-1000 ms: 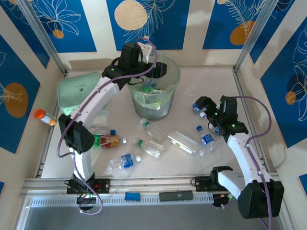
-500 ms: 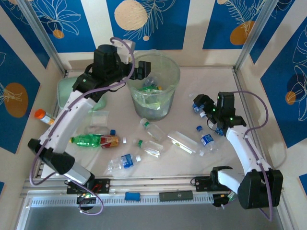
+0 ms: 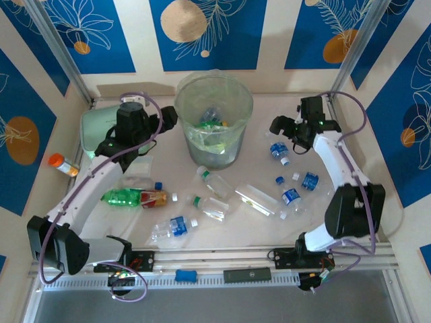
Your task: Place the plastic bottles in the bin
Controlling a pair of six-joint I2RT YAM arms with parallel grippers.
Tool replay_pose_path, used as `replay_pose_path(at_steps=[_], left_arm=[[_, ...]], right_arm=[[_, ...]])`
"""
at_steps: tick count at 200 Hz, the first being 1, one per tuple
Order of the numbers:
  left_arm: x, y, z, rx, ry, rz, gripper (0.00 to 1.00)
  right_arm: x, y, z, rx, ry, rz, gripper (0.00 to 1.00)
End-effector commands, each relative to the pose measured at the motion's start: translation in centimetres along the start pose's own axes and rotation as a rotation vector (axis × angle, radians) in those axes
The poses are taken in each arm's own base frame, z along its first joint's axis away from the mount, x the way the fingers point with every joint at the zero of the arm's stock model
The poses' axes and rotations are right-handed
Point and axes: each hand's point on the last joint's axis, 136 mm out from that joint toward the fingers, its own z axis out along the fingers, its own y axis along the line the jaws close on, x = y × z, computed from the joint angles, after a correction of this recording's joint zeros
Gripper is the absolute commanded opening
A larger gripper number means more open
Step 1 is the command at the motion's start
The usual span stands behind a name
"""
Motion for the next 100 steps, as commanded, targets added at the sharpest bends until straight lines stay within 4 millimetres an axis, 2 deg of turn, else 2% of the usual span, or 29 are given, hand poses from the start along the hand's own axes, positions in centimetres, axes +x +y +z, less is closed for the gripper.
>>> replay_pose_path(at_steps=[1, 49, 100], left_arm=[[-0.5, -0.7, 0.2, 0.049, -0.038, -0.083, 1.0], [4.6, 1.5, 1.7, 0.018, 0.062, -0.159, 1.0], [6.8, 3.6, 1.5, -0.039, 0.09, -0.166, 1.0]], right_arm=[[0.7, -0.5, 1.2, 0.042, 0.119, -0.098, 0.99], [0.3, -0.9, 5.0, 0.093, 0.247, -0.204, 0.99], [1.2, -1.0, 8.4, 0.136, 0.374, -0.329, 0.99]])
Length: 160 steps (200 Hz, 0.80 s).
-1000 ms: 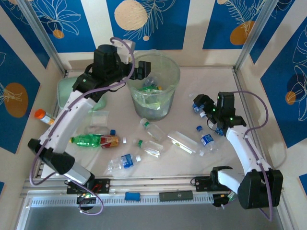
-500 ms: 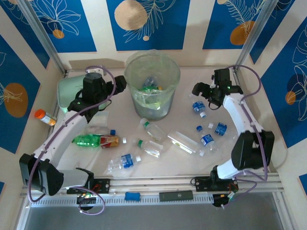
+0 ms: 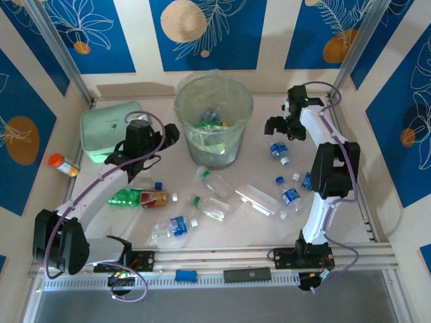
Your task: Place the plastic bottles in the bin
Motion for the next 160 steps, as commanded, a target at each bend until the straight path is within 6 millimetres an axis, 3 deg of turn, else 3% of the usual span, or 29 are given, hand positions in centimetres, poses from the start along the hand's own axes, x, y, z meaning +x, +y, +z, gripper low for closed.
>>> replay_pose_path(at_steps=[1, 87, 160], left_arm=[[-0.7, -0.3, -0.7, 0.019, -0.031, -0.022, 1.0], [-1.1, -0.8, -0.5, 0.042, -0.037, -0.019, 1.0], [-1.6, -0.9, -1.2, 0.047, -0.052, -0.016, 1.0]], right_arm=[[1.1, 0.5, 0.8, 0.03, 0.083, -0.1, 0.99], [2.4, 0.2, 5.0, 0.138, 0.198, -0.219, 0.9], [3.1, 0.3, 6.4, 0.172, 0.224, -0.261, 0.72]])
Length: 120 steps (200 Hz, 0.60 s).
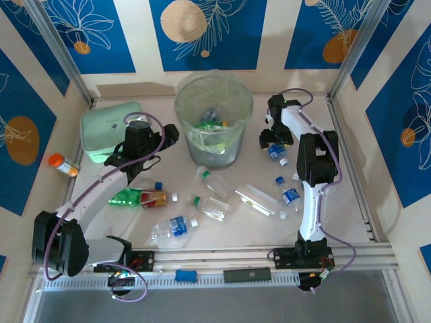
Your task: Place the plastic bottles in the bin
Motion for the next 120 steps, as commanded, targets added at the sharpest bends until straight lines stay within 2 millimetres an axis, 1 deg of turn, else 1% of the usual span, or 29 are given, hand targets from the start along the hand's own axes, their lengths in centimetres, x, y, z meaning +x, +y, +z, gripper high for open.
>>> replay_pose_path(at_steps=[1, 25, 43, 75, 100, 120], left_arm=[[-1.2, -0.8, -0.9, 0.034, -0.033, -0.011, 1.0], [-1.3, -0.9, -0.9, 0.035, -0.035, -0.01, 1.0], [-1.4, -0.9, -1.0, 0.036, -0.036, -0.009, 1.0], [-1.6, -0.9, -1.0, 0.037, -0.041, -0.006, 1.0], [-1.8, -0.9, -1.0, 0.039, -0.048, -0.009, 1.0], [-1.9, -0.8, -0.9, 0.04, -0.051, -0.016, 1.0]], right_arm=[[0.3, 0.1, 0.5, 0.012, 0.024, -0.016, 0.72], [0.3, 0.2, 0.6, 0.008, 0.025, -0.014, 0.69], [0.5, 0.2, 0.8, 0.009, 0.029, -0.01, 0.65], [0.5, 0.2, 0.5, 0.006, 0.02, 0.0, 0.6], [0.0, 0.6, -1.0, -0.046, -0.03, 0.031, 0.55], [-0.7, 1.1, -3.3, -0.122, -0.096, 0.08, 0.54]])
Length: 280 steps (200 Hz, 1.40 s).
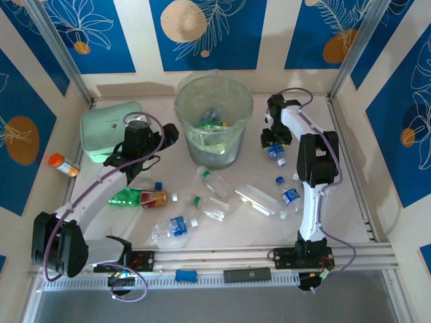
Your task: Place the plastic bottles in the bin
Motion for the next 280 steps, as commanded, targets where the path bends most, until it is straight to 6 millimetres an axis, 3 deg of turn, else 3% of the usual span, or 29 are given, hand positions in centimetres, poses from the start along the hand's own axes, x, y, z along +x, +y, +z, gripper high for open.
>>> replay_pose_path(at_steps=[1, 123, 169, 199, 225, 240, 280], left_arm=[[-1.6, -0.8, -0.6, 0.038, -0.041, -0.012, 1.0], [-1.7, 1.8, 0.9, 0.054, -0.026, -0.075, 1.0], [-1.7, 2.4, 0.5, 0.05, -0.031, -0.041, 1.0], [-1.9, 2.6, 0.0, 0.047, -0.042, -0.015, 1.0], [-2.0, 2.7, -0.5, 0.044, -0.051, 0.001, 1.0], [-2.0, 2.9, -0.8, 0.041, -0.055, 0.009, 1.0], [-2.1, 3.5, -2.0, 0.015, -0.071, 0.04, 1.0]], right_arm=[[-0.6, 1.0, -3.0, -0.111, -0.079, 0.063, 0.54], [-2.6, 4.9, -25.4, -0.59, -0.613, 0.201, 0.49], [-2.7, 7.8, -33.9, -0.687, -0.821, 0.119, 0.48], [-3.0, 11.0, -38.6, -0.692, -0.935, 0.007, 0.47], [-3.9, 14.7, -40.6, -0.668, -0.984, -0.105, 0.47], [-4.7, 17.0, -40.6, -0.642, -0.994, -0.161, 0.47], [-7.2, 22.2, -37.1, -0.613, -0.889, -0.234, 0.47]])
